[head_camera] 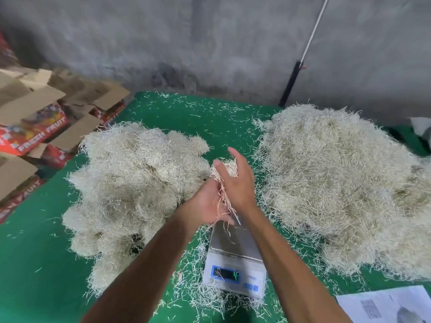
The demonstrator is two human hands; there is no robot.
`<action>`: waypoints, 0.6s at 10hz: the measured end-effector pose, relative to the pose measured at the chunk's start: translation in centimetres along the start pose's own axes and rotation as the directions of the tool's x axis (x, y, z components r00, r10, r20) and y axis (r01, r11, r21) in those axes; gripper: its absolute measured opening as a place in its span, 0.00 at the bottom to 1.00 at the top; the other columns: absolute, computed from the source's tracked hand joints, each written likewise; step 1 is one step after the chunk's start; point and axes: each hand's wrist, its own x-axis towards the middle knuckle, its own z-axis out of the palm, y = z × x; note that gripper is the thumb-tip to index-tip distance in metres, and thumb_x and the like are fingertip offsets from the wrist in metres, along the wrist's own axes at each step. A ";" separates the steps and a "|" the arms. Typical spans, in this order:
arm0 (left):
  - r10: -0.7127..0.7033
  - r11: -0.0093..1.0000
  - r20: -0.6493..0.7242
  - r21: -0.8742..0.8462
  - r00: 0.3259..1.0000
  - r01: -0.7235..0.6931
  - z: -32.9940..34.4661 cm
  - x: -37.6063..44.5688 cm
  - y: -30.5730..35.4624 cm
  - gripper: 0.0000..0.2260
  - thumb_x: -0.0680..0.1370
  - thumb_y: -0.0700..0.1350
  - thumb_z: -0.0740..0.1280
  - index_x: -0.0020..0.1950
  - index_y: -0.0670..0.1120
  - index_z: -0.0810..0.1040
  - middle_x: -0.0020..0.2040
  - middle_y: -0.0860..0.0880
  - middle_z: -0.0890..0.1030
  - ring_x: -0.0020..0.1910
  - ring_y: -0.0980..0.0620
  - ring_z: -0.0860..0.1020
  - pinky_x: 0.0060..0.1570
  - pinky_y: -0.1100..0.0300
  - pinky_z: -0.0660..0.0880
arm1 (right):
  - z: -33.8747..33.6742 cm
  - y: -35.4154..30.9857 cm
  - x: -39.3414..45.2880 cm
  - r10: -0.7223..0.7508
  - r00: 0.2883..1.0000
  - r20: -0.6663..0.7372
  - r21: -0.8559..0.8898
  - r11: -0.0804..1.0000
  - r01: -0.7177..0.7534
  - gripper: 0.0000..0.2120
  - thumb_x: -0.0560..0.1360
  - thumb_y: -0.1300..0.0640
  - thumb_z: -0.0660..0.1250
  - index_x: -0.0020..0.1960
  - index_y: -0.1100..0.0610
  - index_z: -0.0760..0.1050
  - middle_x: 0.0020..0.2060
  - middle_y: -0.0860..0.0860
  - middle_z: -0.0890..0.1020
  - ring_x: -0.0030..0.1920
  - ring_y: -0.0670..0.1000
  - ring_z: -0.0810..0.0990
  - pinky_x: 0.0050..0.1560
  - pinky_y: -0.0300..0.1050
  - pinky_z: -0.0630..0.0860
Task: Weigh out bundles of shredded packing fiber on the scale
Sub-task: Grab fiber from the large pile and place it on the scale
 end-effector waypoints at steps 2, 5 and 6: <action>0.067 0.924 -0.183 -0.360 0.981 -0.130 0.5 -0.1 2.3 0.18 0.86 0.51 0.54 0.68 0.40 0.72 0.62 0.37 0.76 0.60 0.45 0.79 0.57 0.63 0.76 | 0.7 -0.9 -2.6 -0.362 0.918 0.162 -0.041 0.927 0.372 0.23 0.82 0.45 0.60 0.74 0.51 0.73 0.75 0.46 0.72 0.74 0.43 0.69 0.76 0.50 0.66; 0.348 0.916 -0.252 0.298 0.903 -0.270 -4.5 -1.5 1.3 0.17 0.77 0.56 0.61 0.61 0.50 0.75 0.49 0.56 0.75 0.49 0.54 0.77 0.57 0.70 0.70 | 0.9 -2.2 -1.6 -0.452 0.836 0.311 -0.108 0.858 0.503 0.20 0.87 0.54 0.52 0.73 0.58 0.73 0.76 0.51 0.71 0.76 0.47 0.69 0.77 0.54 0.68; 0.708 0.263 -0.013 0.933 0.706 -0.246 -5.4 -0.4 -1.1 0.28 0.81 0.55 0.50 0.69 0.34 0.69 0.46 0.45 0.78 0.59 0.41 0.77 0.59 0.78 0.64 | 2.0 -3.9 -0.2 -0.388 0.891 0.235 -0.184 0.883 0.432 0.25 0.86 0.42 0.51 0.77 0.52 0.69 0.76 0.50 0.72 0.75 0.48 0.70 0.75 0.58 0.68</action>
